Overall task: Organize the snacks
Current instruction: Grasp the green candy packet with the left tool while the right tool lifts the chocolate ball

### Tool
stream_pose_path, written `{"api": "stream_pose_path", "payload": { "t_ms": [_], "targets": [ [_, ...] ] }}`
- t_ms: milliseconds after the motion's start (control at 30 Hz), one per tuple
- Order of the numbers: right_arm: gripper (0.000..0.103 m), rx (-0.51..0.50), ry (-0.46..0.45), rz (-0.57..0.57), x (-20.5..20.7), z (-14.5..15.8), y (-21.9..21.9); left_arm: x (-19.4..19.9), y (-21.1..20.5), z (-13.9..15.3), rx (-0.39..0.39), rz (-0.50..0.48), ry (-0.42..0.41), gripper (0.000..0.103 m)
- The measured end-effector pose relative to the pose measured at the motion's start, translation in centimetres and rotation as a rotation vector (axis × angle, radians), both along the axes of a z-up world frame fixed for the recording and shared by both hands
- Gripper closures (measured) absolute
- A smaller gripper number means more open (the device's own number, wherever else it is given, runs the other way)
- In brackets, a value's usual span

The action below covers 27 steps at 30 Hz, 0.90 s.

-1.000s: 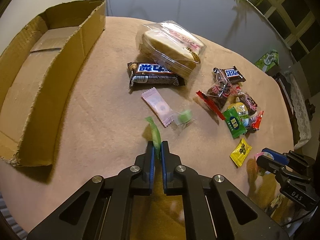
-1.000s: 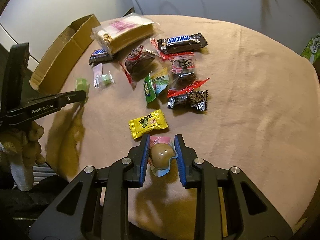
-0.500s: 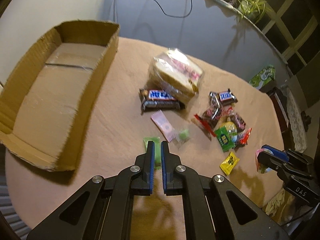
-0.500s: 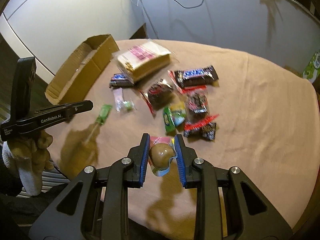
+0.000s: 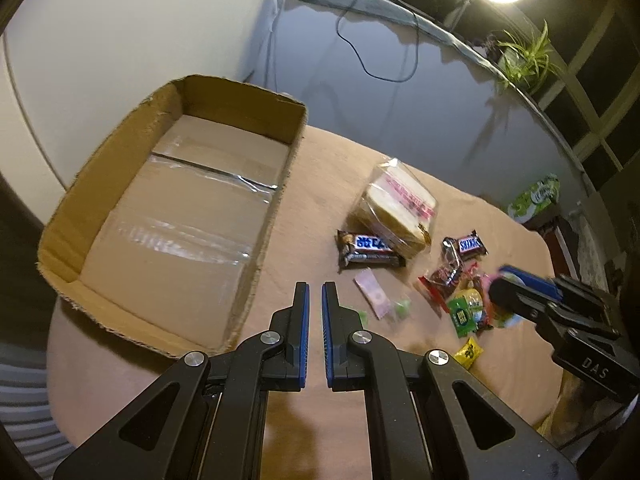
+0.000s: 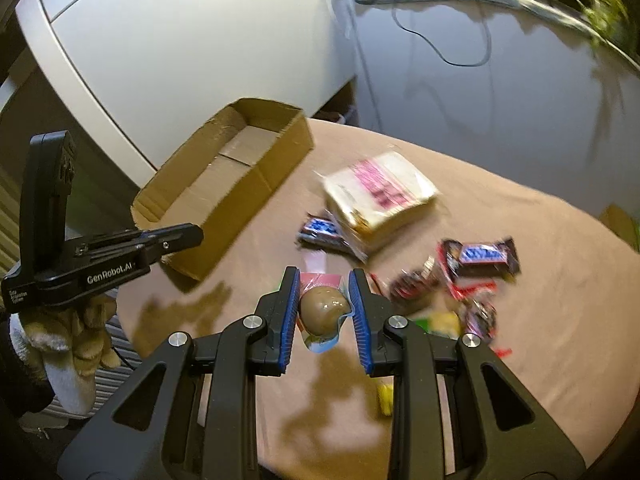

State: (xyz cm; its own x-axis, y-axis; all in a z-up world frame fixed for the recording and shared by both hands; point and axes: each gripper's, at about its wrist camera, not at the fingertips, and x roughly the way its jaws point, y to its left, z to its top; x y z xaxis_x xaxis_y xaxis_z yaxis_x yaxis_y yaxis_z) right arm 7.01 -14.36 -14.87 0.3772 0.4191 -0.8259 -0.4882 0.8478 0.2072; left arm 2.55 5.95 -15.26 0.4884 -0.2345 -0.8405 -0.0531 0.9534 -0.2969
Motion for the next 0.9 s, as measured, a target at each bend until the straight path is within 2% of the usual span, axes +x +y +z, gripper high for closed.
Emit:
{"api": "stream_pose_path", "payload": {
  "t_ms": [100,133,167,233,400,600,633,667,700,900],
  "targets": [
    [0.077,-0.006,0.006,0.015,0.2,-0.4,0.9,0.0,-1.9,-0.9,-0.012,-0.047,0.022,0.096],
    [0.077,-0.008,0.01,0.015,0.1,-0.5,1.0,0.0,-2.6,-1.4,-0.02,-0.065,0.038,0.089],
    [0.077,-0.011,0.014,0.012,0.0,-0.7,0.9,0.1,-3.2,-1.9,-0.03,-0.087,0.057,0.078],
    [0.077,-0.016,0.022,-0.001,-0.1,-0.9,0.4,0.1,-4.9,-3.2,-0.001,-0.123,0.083,0.074],
    [0.077,-0.026,0.035,-0.055,-0.3,-1.4,-2.0,0.9,-7.1,-5.9,0.091,-0.147,0.155,0.073],
    [0.077,-0.031,0.044,-0.104,-0.4,-1.8,-4.0,1.6,-8.2,-7.1,0.176,-0.164,0.165,0.073],
    [0.077,-0.032,0.046,-0.109,-0.4,-1.9,-4.2,1.6,-8.4,-7.3,0.191,-0.17,0.162,0.075],
    [0.077,-0.033,0.048,-0.113,-0.4,-2.0,-4.4,1.5,-8.6,-7.4,0.202,-0.173,0.159,0.082],
    [0.077,-0.035,0.049,-0.115,-0.4,-2.1,-4.5,1.5,-8.8,-7.5,0.215,-0.177,0.153,0.083],
    [0.077,-0.038,0.048,-0.114,-0.4,-2.1,-4.5,1.4,-7.9,-6.9,0.172,-0.155,0.139,0.084]
  ]
}}
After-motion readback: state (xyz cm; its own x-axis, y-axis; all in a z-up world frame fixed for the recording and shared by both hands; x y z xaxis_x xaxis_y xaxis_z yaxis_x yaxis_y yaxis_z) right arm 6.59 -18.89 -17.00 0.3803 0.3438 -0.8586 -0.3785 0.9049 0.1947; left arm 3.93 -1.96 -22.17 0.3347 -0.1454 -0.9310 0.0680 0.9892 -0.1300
